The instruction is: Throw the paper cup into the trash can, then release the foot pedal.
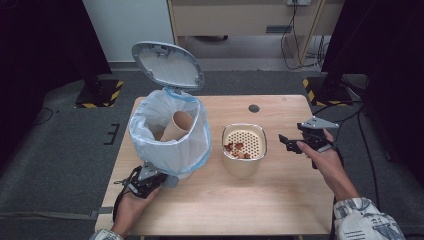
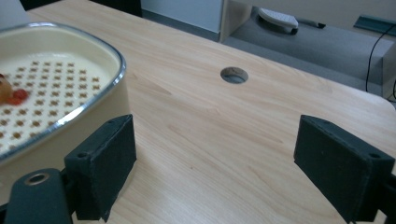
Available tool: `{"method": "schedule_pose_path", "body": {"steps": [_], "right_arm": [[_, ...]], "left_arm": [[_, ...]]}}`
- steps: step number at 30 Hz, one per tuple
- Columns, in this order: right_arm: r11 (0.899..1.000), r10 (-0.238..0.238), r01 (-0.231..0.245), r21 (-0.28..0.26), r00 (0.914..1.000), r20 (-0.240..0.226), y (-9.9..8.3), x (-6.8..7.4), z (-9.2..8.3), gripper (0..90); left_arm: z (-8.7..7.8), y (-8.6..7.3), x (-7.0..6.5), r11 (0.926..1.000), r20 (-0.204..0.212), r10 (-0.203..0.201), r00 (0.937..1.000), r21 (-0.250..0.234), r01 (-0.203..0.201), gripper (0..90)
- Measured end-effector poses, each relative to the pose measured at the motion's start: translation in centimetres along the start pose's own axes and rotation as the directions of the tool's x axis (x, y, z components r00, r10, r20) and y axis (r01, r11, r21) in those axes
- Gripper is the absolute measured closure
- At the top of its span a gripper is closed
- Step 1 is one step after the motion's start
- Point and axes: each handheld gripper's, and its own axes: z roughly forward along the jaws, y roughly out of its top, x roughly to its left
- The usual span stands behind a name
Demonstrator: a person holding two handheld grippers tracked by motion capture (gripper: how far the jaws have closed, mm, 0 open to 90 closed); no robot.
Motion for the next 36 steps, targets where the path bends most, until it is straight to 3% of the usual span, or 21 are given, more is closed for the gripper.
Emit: {"method": "schedule_pose_path", "body": {"steps": [26, 28, 31, 36], "right_arm": [[0.995, 0.1, -0.1, 0.002, 0.9931, 0.063, -4.6, -1.8, -1.4, 13.4], [0.994, 0.105, -0.106, 0.006, 0.9922, 0.067, -5.0, -1.9, -1.5, 13.2], [0.993, 0.113, -0.114, 0.005, 0.9912, 0.069, -5.5, -1.9, -1.6, 13.1], [0.992, 0.123, -0.124, 0.003, 0.9899, 0.071, -5.9, -1.9, -2.0, 13.1]], "left_arm": [[-0.2, 0.0, 0.0, 1.0, 0.003, -0.004, 1.0, 0.0, 0.004, 88.3], [-0.6, 0.0, 0.0, 0.9998, -0.035, -0.007, 0.9994, 0.02, 0.008, 76.1], [-1.4, -0.3, 0.1, 0.9992, -0.05, -0.039, 0.998, 0.007, 0.039, 61.1], [-3.0, -0.6, 0.8, 0.9902, -0.096, -0.129, 0.987, -0.066, 0.123, 36.4]]}}
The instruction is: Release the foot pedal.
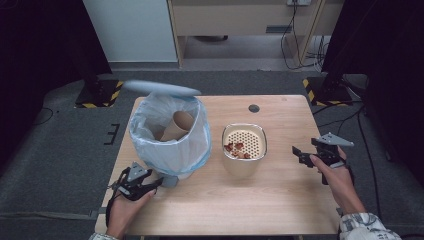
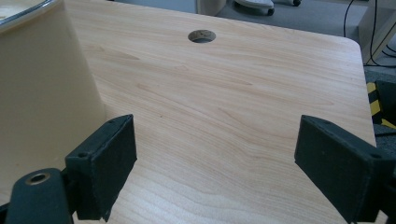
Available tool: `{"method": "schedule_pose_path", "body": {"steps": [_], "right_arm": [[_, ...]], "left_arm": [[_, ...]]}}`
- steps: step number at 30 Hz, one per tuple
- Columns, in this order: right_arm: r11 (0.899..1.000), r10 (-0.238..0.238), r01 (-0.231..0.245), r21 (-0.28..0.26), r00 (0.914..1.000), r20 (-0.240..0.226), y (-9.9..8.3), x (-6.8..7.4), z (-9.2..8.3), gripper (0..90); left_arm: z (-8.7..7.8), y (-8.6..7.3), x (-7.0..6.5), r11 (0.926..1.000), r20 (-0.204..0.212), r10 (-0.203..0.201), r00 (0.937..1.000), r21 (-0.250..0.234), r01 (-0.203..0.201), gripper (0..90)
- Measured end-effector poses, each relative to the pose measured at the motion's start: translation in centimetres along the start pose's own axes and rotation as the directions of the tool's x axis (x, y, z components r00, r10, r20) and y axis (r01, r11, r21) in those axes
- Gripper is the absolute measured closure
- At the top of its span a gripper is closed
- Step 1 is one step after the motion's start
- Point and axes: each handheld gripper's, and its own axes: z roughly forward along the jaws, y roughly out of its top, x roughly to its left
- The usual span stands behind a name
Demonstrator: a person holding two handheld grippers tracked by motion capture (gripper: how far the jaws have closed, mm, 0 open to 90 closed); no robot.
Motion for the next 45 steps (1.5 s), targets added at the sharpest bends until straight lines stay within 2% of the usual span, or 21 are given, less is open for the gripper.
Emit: {"method": "schedule_pose_path", "body": {"steps": [2, 4, 9, 14, 18, 23, 26, 32, 40, 45], "right_arm": [[1.0, 0.002, -0.002, 0.005, 1.0, 0.001, -0.2, 0.0, -0.1, 12.8], [1.0, 0.005, -0.005, 0.002, 1.0, 0.001, -0.5, 0.1, -0.3, 12.9], [1.0, 0.014, -0.014, 0.012, 0.9999, 0.001, -1.4, 0.3, -0.6, 12.7], [0.998, 0.025, -0.025, 0.049, 0.9996, 0.009, -3.0, 0.6, -0.7, 12.6], [0.996, 0.033, -0.034, 0.084, 0.9994, 0.008, -4.3, 0.8, -0.5, 12.7], [0.994, 0.04, -0.041, 0.106, 0.9991, 0.012, -4.9, 1.0, -0.1, 12.5], [0.993, 0.043, -0.045, 0.108, 0.9989, 0.018, -5.0, 1.1, 0.2, 12.5], [0.991, 0.05, -0.054, 0.124, 0.9983, 0.031, -5.1, 1.2, 0.9, 12.3], [0.989, 0.052, -0.057, 0.137, 0.9979, 0.039, -5.2, 1.2, 1.4, 11.6], [0.986, 0.044, -0.051, 0.156, 0.9981, 0.044, -5.4, 1.4, 1.8, 10.5]], "left_arm": [[0.0, -0.2, 0.3, 0.9999, -0.017, 0.001, 0.9999, 0.015, 0.0, 28.9], [-0.1, -0.2, 0.6, 0.9994, -0.034, -0.026, 0.9991, 0.02, 0.027, 21.2], [0.0, -0.5, 1.2, 0.9986, -0.024, -0.038, 0.999, 0.035, 0.039, 17.3], [0.1, -0.8, 1.8, 0.9976, -0.041, -0.047, 0.9981, 0.05, 0.049, 10.4], [0.2, -1.2, 2.8, 0.9958, -0.058, -0.064, 0.9963, 0.063, 0.067, 9.8], [0.4, -2.3, 4.7, 0.9871, -0.092, -0.134, 0.9866, 0.075, 0.142, 10.8], [0.5, -2.9, 5.4, 0.9826, -0.121, -0.153, 0.9808, 0.088, 0.164, 11.7], [0.8, -3.1, 5.6, 0.9857, -0.153, -0.122, 0.9807, 0.097, 0.138, 11.6], [1.1, -3.0, 5.3, 0.99, -0.131, -0.095, 0.9868, 0.091, 0.107, 9.6], [1.3, -3.0, 5.2, 0.9903, -0.123, -0.089, 0.9884, 0.095, 0.101, 8.0]]}}
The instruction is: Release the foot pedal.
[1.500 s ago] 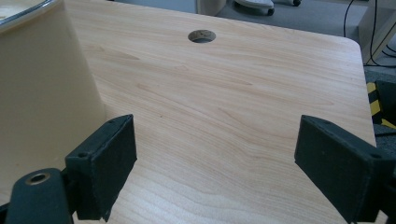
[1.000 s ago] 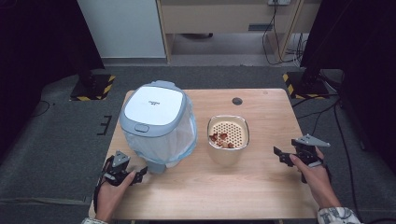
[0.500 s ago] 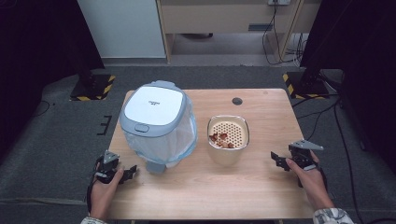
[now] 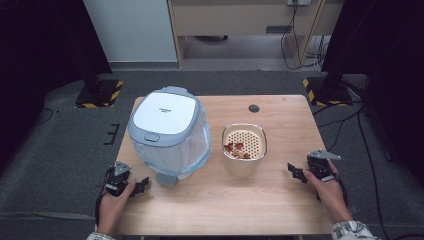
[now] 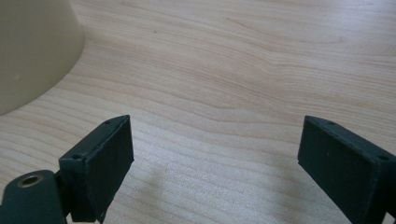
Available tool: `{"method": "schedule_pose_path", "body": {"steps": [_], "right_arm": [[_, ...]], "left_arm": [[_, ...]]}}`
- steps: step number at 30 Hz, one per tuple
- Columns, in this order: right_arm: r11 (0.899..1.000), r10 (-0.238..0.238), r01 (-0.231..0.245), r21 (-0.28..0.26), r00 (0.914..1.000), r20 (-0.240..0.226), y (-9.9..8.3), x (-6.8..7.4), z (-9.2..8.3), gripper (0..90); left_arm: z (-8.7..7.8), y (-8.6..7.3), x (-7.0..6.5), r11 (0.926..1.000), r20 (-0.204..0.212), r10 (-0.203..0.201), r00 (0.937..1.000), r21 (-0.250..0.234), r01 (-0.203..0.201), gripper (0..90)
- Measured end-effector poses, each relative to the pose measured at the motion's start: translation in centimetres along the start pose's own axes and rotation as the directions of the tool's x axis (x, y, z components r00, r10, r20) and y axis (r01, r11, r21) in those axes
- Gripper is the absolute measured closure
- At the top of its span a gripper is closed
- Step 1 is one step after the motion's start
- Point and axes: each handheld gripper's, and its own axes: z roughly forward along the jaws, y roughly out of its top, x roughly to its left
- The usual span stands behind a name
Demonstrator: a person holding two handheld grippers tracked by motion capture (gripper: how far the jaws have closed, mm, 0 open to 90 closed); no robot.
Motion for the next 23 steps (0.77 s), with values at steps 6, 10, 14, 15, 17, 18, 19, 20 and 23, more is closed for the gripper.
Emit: {"method": "schedule_pose_path", "body": {"steps": [6, 10, 14, 15, 17, 18, 19, 20, 23], "right_arm": [[0.999, -0.011, 0.011, 0.039, 0.9999, -0.007, -0.2, 0.6, 0.6, 8.4], [0.996, -0.038, 0.038, 0.085, 0.9993, 0.004, -0.3, 1.3, 0.9, 6.1], [0.993, -0.065, 0.065, 0.1, 0.9979, 0.003, -0.4, 1.9, 0.9, 4.1], [0.993, -0.067, 0.066, 0.1, 0.9978, 0.004, -0.4, 1.9, 0.8, 4.0], [0.992, -0.071, 0.071, 0.101, 0.9975, -0.003, -0.5, 2.1, 0.7, 3.8], [0.992, -0.076, 0.077, 0.102, 0.9971, -0.01, -0.6, 2.2, 0.6, 3.1], [0.991, -0.08, 0.081, 0.103, 0.9967, -0.013, -0.7, 2.4, 0.6, 2.3], [0.991, -0.083, 0.084, 0.107, 0.9964, -0.018, -0.7, 2.4, 0.5, 1.5], [0.991, -0.08, 0.081, 0.111, 0.9967, -0.016, -0.7, 2.5, 0.6, 0.6]], "left_arm": [[0.1, 0.1, -0.1, 1.0, 0.005, 0.005, 1.0, 0.004, -0.005, 6.2], [0.1, 0.1, -0.1, 1.0, 0.007, 0.004, 1.0, 0.004, -0.004, 6.0], [0.1, 0.1, -0.2, 0.9999, 0.008, 0.008, 0.9999, 0.007, -0.008, 5.3], [0.2, 0.1, -0.2, 0.9999, 0.008, 0.008, 0.9999, 0.008, -0.008, 4.9], [0.2, 0.1, -0.3, 0.9999, 0.01, 0.008, 0.9999, 0.008, -0.008, 4.6], [0.2, 0.1, -0.3, 0.9999, 0.01, 0.009, 0.9999, 0.009, -0.009, 4.5], [0.2, 0.1, -0.3, 0.9999, 0.01, 0.009, 0.9999, 0.009, -0.009, 4.3], [0.2, 0.1, -0.3, 0.9999, 0.011, 0.01, 0.9999, 0.01, -0.01, 4.2], [0.2, 0.2, -0.3, 0.9999, 0.012, 0.011, 0.9999, 0.01, -0.011, 4.1]]}}
